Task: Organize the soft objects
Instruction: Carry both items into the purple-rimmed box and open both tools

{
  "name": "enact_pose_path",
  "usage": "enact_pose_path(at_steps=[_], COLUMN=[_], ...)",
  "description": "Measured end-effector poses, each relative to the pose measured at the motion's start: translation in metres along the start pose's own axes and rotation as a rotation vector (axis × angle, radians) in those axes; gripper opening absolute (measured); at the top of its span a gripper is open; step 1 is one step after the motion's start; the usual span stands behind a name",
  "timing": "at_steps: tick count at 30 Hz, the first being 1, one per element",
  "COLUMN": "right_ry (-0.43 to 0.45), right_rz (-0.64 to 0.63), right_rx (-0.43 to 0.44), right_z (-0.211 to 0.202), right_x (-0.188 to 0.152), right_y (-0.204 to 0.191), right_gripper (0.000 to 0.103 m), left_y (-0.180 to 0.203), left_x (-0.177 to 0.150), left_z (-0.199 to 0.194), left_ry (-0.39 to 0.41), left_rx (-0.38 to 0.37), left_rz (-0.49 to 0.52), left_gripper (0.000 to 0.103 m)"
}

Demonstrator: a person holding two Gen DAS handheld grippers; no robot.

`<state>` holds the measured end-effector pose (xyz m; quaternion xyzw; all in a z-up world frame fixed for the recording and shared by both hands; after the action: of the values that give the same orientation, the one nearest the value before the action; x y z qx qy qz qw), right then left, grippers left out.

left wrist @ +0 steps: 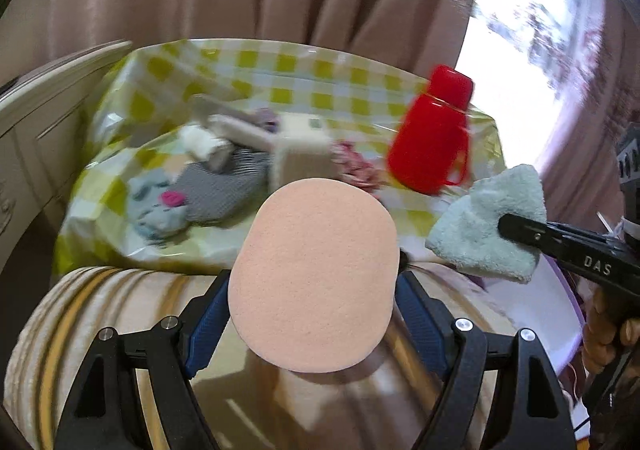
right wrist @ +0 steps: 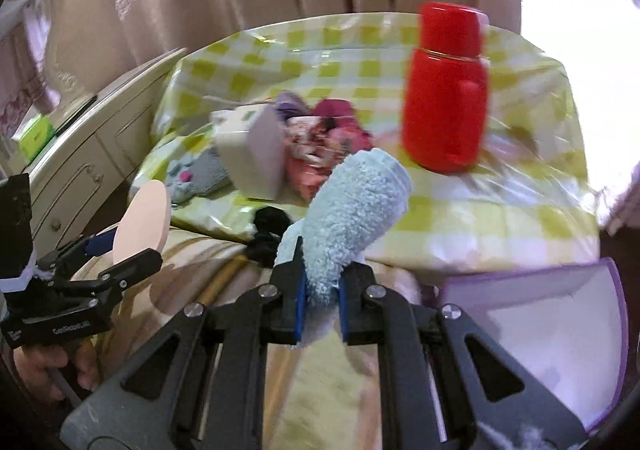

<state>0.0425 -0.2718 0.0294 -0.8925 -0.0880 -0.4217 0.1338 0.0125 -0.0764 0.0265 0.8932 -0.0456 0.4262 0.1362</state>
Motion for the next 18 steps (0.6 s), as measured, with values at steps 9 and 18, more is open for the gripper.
enact_pose_path(at_steps=[9,18], right_ry=[-0.031,-0.101], right_rz=[0.088,0.175], right_rx=[-0.166,-0.345], right_z=[-0.033,-0.056], right_x=[-0.036,-0.077], right_y=[0.077,0.152], right_gripper=[0.016,0.016], left_y=[0.099,0.181], left_x=[-0.003,-0.018], left_z=[0.013,0.037], left_ry=[-0.074,-0.18], left_rx=[-0.207,-0.356], left_rz=[0.144,0.244], left_gripper=[0.081,0.081])
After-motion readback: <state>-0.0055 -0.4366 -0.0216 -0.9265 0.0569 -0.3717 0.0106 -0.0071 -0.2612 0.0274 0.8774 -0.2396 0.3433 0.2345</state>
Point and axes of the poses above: each gripper's, at about its wrist camera, not at the fingertips, and z roughly the way its jaws point, y to its right, x to its top, the point moved 4 cm from there along z, roughly the way its jaws point, and after that the axes turned 4 degrees about y, right-handed, at the moved point
